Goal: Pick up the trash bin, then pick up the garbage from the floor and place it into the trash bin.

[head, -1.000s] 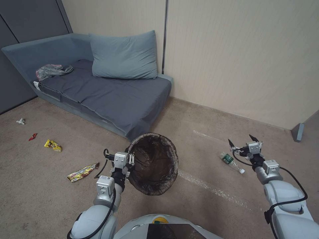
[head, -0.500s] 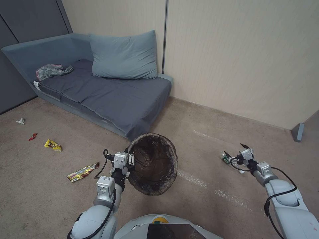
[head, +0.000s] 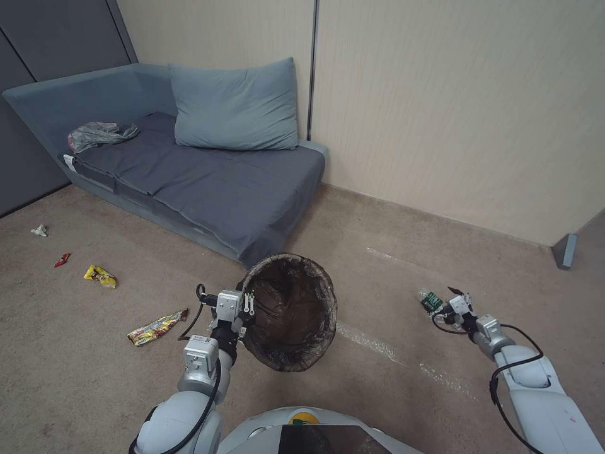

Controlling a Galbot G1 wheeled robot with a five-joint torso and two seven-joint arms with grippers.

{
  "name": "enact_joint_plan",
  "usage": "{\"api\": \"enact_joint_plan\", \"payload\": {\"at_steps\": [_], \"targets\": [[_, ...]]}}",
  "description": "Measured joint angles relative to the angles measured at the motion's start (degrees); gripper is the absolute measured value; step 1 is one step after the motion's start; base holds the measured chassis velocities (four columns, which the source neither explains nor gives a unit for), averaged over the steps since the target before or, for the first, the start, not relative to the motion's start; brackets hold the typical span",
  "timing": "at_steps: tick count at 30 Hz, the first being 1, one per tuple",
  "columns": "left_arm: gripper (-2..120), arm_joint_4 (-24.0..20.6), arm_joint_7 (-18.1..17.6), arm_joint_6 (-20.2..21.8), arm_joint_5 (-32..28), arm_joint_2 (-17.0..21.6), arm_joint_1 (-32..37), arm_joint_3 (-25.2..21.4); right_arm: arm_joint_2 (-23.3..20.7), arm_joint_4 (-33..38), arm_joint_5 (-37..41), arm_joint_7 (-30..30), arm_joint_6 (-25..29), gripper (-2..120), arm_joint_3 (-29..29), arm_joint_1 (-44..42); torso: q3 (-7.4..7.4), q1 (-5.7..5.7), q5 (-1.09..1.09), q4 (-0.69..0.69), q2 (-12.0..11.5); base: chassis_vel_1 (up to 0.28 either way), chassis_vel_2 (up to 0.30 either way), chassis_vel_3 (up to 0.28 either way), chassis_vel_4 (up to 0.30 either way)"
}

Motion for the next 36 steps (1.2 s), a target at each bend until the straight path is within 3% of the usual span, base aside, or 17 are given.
{"api": "enact_joint_plan", "payload": {"at_steps": [18, 32, 36], "targets": [[7, -0.2, 0.0, -0.3, 0.8, 0.0, 0.8, -0.2, -1.1, -15.0, 2.9, 7.1, -1.7, 100, -3.3, 8.9, 0.00, 0.00, 0.00, 0.00, 0.0, 0.000, 0.000, 0.000, 0.000], [7, -0.4, 0.0, -0.4, 1.5, -0.2, 1.9, -0.3, 0.8, -25.1, 3.5, 7.2, -2.6, 100, -5.9, 13.6, 0.00, 0.00, -0.01, 0.00, 0.0, 0.000, 0.000, 0.000, 0.000], [7, -0.6, 0.0, -0.5, 1.7, -0.2, 2.1, -0.4, 2.1, -29.0, 3.9, 7.3, -2.4, 88, -5.9, 15.0, -0.01, 0.00, -0.06, 0.00, 0.0, 0.000, 0.000, 0.000, 0.000]]}}
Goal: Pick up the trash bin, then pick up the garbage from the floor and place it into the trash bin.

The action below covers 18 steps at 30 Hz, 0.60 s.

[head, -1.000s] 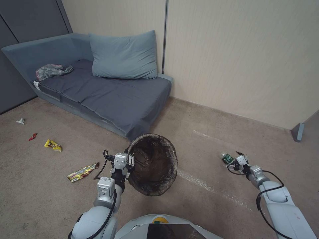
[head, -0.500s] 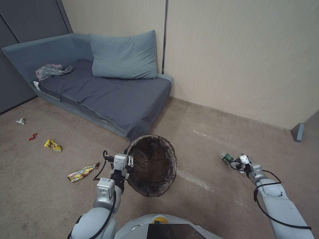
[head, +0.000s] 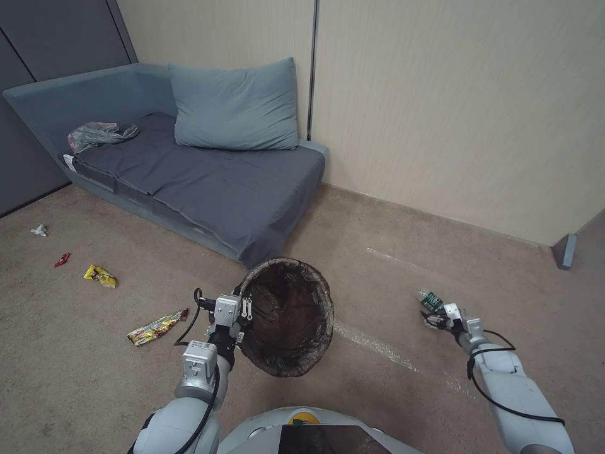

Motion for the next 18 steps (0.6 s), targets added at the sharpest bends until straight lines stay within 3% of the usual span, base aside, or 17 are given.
{"api": "enact_joint_plan", "payload": {"at_steps": [4, 5, 6, 10, 18], "targets": [[7, 0.0, 0.0, 0.0, 0.1, 0.0, 0.3, -0.1, 0.7, -2.6, 0.1, 0.1, 0.2, 75, 0.0, 0.6, 0.00, 0.00, 0.06, 0.03, 0.0, 0.000, 0.000, 0.000, 0.000], [7, 0.0, 0.0, 0.0, 0.2, 0.0, 0.4, -0.1, 0.9, -3.0, 0.2, 0.0, 0.6, 69, 0.1, 0.7, 0.00, 0.00, 0.13, -0.09, 0.0, 0.000, 0.000, 0.000, 0.000], [7, 0.0, 0.0, -0.1, 0.2, -0.1, 0.4, 0.0, 0.9, -3.2, 0.4, 0.0, 0.7, 65, 0.1, 0.9, 0.00, 0.00, 0.08, 0.03, 0.0, 0.000, 0.000, 0.000, 0.000], [7, 0.0, -0.1, -0.1, 0.2, 0.0, 0.4, 0.0, 0.9, -2.9, 0.6, 0.0, 0.9, 49, 0.0, 0.7, 0.01, 0.00, 0.08, 0.03, 0.0, 0.000, 0.000, 0.000, 0.000], [7, 0.0, -0.1, -0.1, 0.2, 0.0, 0.3, 0.1, 0.7, -1.6, 0.9, 0.3, 0.8, 31, 0.0, 0.1, 0.01, 0.00, 0.07, 0.00, 0.0, 0.000, 0.000, 0.000, 0.000]]}}
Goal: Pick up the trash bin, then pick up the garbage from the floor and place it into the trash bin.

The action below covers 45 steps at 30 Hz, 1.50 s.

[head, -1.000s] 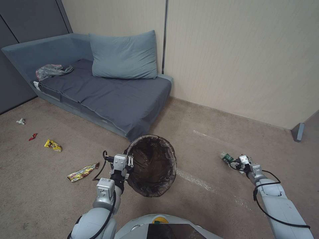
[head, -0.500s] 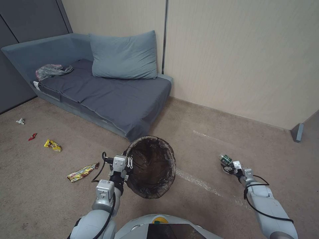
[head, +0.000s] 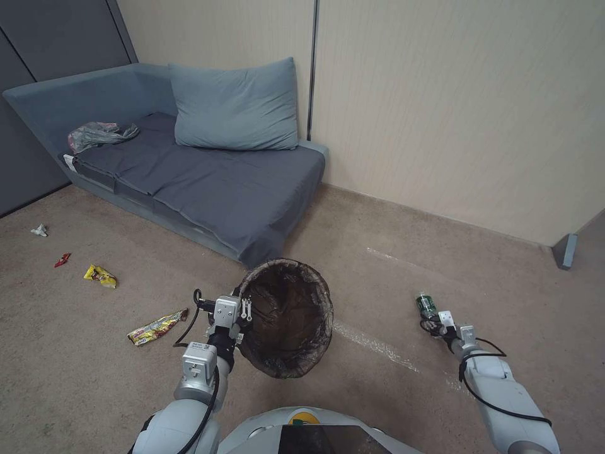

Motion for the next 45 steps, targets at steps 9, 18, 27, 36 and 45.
{"api": "enact_joint_plan", "payload": {"at_steps": [9, 18, 27, 36, 45], "targets": [[7, 0.1, 0.0, 0.0, 0.0, 0.1, -0.1, 0.0, 0.2, 0.8, 0.4, 0.4, 0.1, 30, 0.0, -0.5, 0.00, 0.00, -0.01, 0.00, 0.0, 0.000, 0.000, 0.000, 0.000], [7, 0.4, 0.0, -0.1, -0.1, 0.1, -0.4, 0.2, 0.7, 4.5, 1.5, 2.3, 1.3, 30, 0.1, -1.8, 0.00, 0.00, -0.01, 0.00, 0.0, 0.000, 0.000, 0.000, 0.000], [7, 1.8, -0.1, 0.6, -1.9, 0.5, -0.8, 0.8, 3.8, 40.1, 7.9, 3.5, 6.3, 30, -2.1, -13.9, 0.00, 0.00, -0.04, 0.04, 0.0, 0.000, 0.000, 0.000, 0.000], [7, 3.0, -0.4, 1.9, -4.8, 0.9, -1.7, 1.8, 0.9, 68.1, 17.2, -6.0, 9.9, 30, -7.1, -23.2, 0.00, 0.00, -0.02, 0.00, 0.0, 0.000, 0.000, 0.000, 0.000], [7, 3.1, -0.5, 2.3, -5.5, 0.7, -2.1, 2.7, -4.2, 82.3, 23.4, -7.0, 5.7, 30, -15.9, -27.0, 0.00, 0.00, -0.02, 0.01, 0.0, 0.000, 0.000, 0.000, 0.000]]}}
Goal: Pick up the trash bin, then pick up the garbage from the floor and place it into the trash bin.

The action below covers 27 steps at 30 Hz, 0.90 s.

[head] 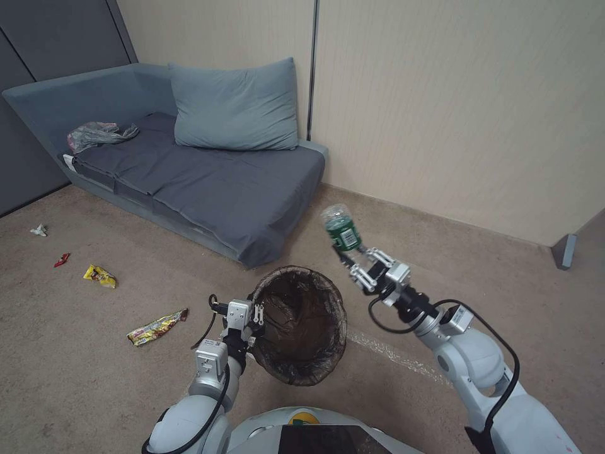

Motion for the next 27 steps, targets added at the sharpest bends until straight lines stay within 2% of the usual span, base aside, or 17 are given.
{"api": "enact_joint_plan", "payload": {"at_steps": [5, 10, 17, 27], "targets": [[7, 0.0, 0.0, 0.0, 0.0, -0.2, 0.0, 0.2, 0.2, 0.7, -2.3, 0.0, -0.5, 30, -3.7, -0.4, 0.00, 0.00, 0.00, 0.00, 0.0, 0.000, 0.000, 0.000, 0.000], [7, -0.4, 0.0, 0.0, 0.2, -0.4, 0.1, 0.2, 2.7, -2.4, -6.8, -0.1, 0.1, 30, -7.3, -1.0, 0.00, 0.00, 0.00, 0.00, 0.0, 0.000, 0.000, 0.000, 0.000], [7, -0.7, 0.1, 0.0, 0.3, -0.5, 0.1, 0.1, 6.2, -7.4, -10.0, -0.3, 2.0, 30, -9.0, -1.7, 0.00, 0.00, 0.00, -0.01, 0.0, 0.000, 0.000, 0.000, 0.000], [7, -0.9, 0.1, 0.0, 0.3, -0.5, 0.1, 0.1, 9.1, -10.3, -11.9, -0.6, 3.0, 33, -9.3, -2.1, 0.00, 0.00, 0.00, 0.00, 0.0, 0.000, 0.000, 0.000, 0.000]]}}
